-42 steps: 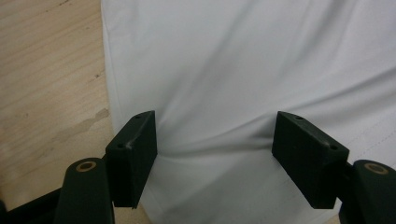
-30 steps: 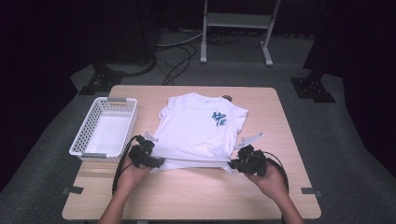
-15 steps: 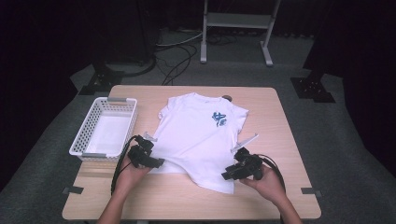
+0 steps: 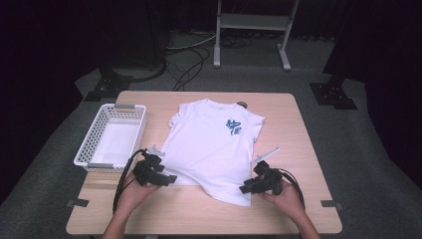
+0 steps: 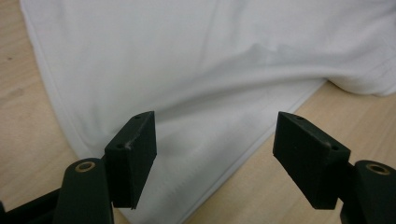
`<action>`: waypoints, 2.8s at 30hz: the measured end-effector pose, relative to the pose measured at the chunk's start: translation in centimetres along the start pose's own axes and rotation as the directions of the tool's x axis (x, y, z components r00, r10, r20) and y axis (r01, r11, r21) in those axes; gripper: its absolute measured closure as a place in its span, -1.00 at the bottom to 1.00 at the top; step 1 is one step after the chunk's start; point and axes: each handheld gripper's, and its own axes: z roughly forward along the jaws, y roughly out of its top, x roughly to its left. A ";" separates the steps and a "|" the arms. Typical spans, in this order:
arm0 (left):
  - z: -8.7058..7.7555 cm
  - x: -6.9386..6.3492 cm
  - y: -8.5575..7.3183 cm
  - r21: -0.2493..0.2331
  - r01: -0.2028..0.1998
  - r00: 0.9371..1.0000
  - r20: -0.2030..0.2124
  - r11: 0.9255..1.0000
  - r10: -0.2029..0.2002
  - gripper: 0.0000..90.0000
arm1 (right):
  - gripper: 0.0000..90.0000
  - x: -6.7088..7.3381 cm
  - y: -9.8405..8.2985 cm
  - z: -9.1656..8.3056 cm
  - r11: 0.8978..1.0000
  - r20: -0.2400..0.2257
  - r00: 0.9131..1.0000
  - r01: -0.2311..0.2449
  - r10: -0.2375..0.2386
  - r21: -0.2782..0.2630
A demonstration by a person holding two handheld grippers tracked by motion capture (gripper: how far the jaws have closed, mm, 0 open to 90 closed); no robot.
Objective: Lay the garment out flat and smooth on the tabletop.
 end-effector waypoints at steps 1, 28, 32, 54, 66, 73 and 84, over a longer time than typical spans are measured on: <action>0.0 0.0 0.0 0.000 0.000 1.000 0.000 1.000 0.000 -0.33 | 0.38 0.0 0.0 0.0 1.000 0.000 1.000 0.000 0.000 0.000; 0.2 -4.2 -2.8 0.132 -0.001 0.964 0.264 0.991 -0.034 -0.36 | 0.30 -2.2 -3.9 -3.7 0.998 0.016 1.000 -0.007 0.006 0.060; 0.1 -5.2 -3.4 0.148 -0.017 0.954 0.300 0.989 -0.029 -0.36 | 0.26 -1.8 -4.9 -4.3 0.996 0.002 1.000 0.007 -0.007 0.087; 1.4 -4.9 -1.3 0.076 -0.059 0.947 0.320 0.995 0.031 -0.55 | -0.09 -3.6 -5.9 -6.4 0.995 -0.053 0.994 -0.098 0.097 -0.004; 3.4 -3.7 0.7 -0.103 -0.103 0.977 0.174 0.989 0.120 -0.64 | -0.22 -7.9 -3.9 -6.8 0.957 -0.025 0.970 -0.243 0.242 -0.159; 4.5 -3.7 0.7 -0.093 -0.170 0.979 0.098 0.981 0.179 -0.64 | -0.23 -10.9 -2.0 -6.8 0.917 -0.004 0.942 -0.328 0.336 -0.228; 4.8 -4.5 0.3 -0.099 -0.269 0.962 0.031 0.958 0.273 -0.65 | -0.23 -14.6 1.8 -5.9 0.870 0.023 0.900 -0.413 0.434 -0.271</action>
